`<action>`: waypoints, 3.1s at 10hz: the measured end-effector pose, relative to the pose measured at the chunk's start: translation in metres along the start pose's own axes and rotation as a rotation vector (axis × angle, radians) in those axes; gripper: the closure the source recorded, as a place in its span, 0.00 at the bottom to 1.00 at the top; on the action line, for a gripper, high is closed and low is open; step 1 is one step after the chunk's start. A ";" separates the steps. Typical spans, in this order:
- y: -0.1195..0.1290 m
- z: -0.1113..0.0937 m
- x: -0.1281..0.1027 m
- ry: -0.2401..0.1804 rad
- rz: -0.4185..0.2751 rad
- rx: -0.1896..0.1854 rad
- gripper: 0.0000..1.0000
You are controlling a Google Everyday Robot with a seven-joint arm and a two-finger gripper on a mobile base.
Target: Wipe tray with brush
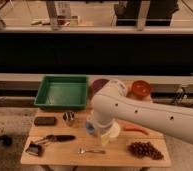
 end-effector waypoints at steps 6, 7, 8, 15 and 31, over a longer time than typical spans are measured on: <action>-0.023 0.016 -0.057 -0.044 -0.047 0.014 0.20; -0.026 0.019 -0.066 -0.053 -0.060 0.016 0.20; -0.027 0.022 -0.070 -0.058 -0.067 0.018 0.20; -0.043 0.045 -0.121 -0.124 -0.100 0.038 0.20; -0.071 0.107 -0.180 -0.184 -0.110 0.036 0.20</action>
